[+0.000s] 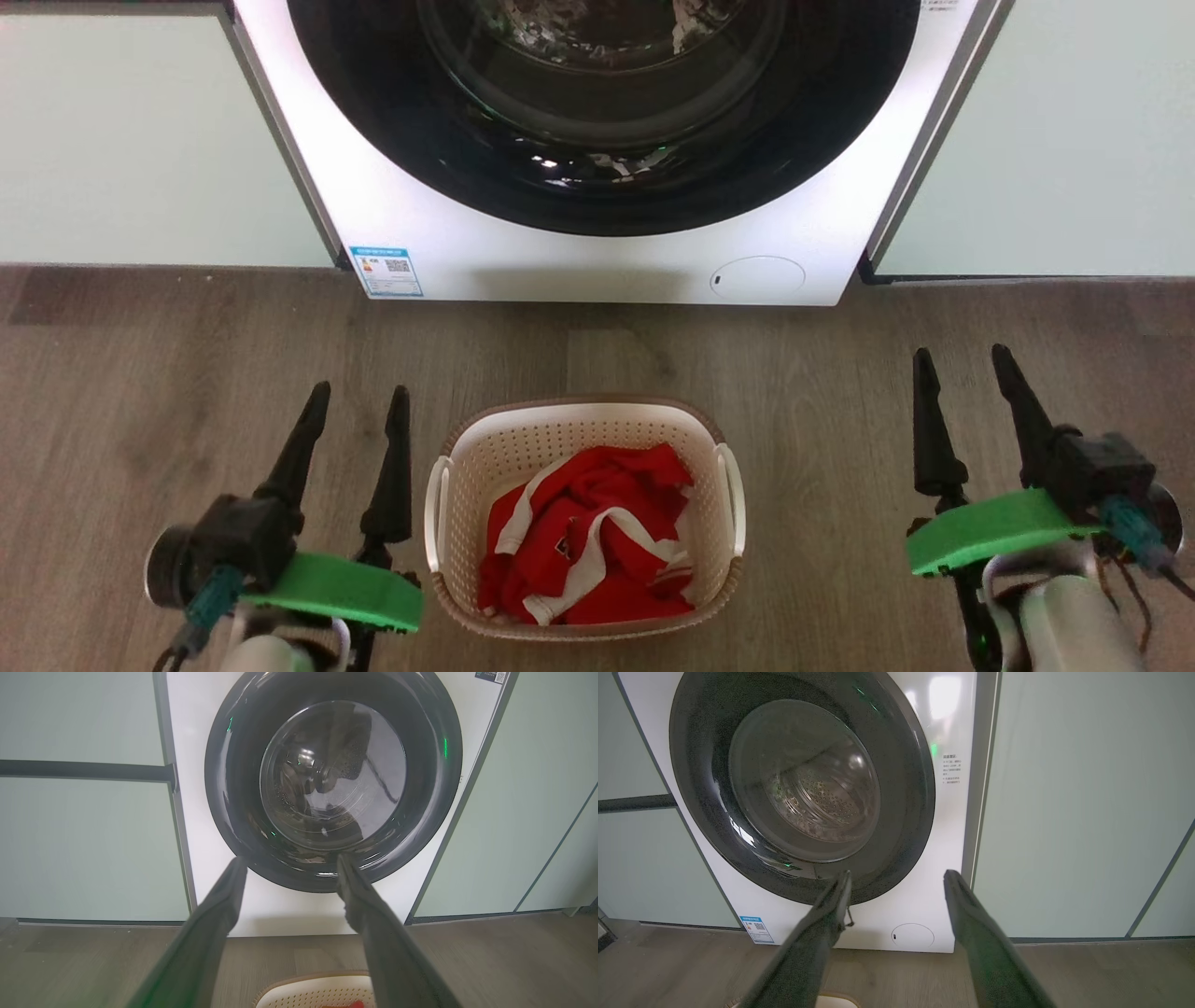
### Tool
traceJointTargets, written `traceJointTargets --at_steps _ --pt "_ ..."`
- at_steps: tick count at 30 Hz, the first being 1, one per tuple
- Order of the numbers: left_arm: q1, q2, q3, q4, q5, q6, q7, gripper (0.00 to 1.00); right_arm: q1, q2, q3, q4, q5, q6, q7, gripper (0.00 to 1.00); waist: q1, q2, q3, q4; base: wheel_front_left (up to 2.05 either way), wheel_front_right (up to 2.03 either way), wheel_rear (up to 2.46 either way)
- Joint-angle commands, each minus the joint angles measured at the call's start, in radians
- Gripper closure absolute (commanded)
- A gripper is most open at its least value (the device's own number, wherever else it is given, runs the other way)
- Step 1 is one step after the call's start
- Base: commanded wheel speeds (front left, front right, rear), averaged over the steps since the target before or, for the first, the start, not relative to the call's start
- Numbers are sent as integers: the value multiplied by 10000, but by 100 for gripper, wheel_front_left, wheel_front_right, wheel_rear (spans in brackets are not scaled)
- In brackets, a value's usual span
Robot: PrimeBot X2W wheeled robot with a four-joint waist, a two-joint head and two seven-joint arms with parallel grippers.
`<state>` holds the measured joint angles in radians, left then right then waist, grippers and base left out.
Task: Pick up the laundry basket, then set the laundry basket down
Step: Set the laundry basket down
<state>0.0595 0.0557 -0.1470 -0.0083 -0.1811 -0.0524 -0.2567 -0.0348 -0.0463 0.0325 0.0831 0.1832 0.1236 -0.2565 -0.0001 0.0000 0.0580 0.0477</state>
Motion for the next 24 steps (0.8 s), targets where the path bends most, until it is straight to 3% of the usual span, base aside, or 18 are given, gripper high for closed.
traceJointTargets --at_steps 1,24 --pt "-525 -53 309 -343 -53 28 -51 0 -363 -39 235 -368 -79 71 -53 0 1 0 3 1 0 0 0" --pt "-573 -54 122 96 -220 97 -51 0 -373 -39 148 -155 48 71 -53 0 1 0 75 21 0 0 0"
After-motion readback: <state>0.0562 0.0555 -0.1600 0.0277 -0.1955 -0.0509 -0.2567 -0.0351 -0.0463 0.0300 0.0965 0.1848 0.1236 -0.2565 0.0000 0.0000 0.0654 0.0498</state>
